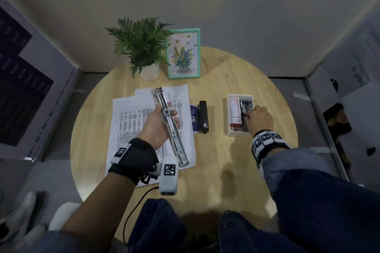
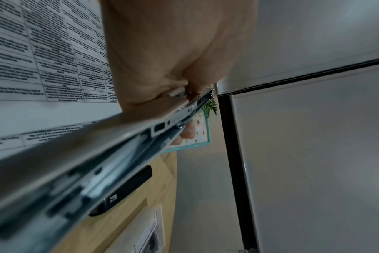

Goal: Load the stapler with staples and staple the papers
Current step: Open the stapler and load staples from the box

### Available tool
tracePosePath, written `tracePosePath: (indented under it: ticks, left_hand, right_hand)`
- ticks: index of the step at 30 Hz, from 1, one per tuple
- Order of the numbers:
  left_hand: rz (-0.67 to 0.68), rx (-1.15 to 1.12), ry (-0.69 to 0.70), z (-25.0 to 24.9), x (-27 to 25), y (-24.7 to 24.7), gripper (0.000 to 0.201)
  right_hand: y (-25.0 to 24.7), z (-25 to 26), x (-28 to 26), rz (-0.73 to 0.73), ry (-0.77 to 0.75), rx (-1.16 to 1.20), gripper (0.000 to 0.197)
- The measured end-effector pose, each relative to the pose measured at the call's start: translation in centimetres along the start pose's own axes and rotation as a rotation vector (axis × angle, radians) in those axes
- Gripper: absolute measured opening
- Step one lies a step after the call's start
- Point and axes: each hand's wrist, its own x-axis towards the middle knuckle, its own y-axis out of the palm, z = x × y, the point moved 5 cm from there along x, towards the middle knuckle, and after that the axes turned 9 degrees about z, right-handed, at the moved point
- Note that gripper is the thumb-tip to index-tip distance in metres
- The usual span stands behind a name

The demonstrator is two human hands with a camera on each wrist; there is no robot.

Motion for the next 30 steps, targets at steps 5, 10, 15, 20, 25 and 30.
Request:
tracePosePath:
  ticks: [5, 10, 15, 20, 25, 30]
  left_hand:
    - [-0.015, 0.053, -0.001, 0.2, 0.3, 0.0, 0.035]
    - [-0.03, 0.053, -0.015, 0.5, 0.6, 0.1, 0.036]
    - [-0.029, 0.068, -0.025, 0.8, 0.5, 0.5, 0.037]
    - [-0.029, 0.053, -0.032, 0.8, 0.1, 0.7, 0.036]
    - [-0.014, 0.049, -0.02, 0.7, -0.4, 0.6, 0.036]
    - [0.006, 0.06, -0.018, 0.8, -0.8, 0.7, 0.036]
  right_hand:
    - [0.3, 0.6, 1.3, 0.013, -0.017, -0.039, 0.031]
    - [0.6, 0.5, 1.4, 0.013, -0.001, -0.069, 0.026]
    - [0.4, 0.3, 0.7, -0.003, 0.007, -0.055, 0.02]
    - [0.2, 0.3, 0.0, -0.011, 0.021, 0.027, 0.017]
    - [-0.3, -0.6, -0.9, -0.047, 0.064, 0.272, 0.013]
    - [-0.2, -1.2, -1.4, -0.06, 0.081, 0.386, 0.02]
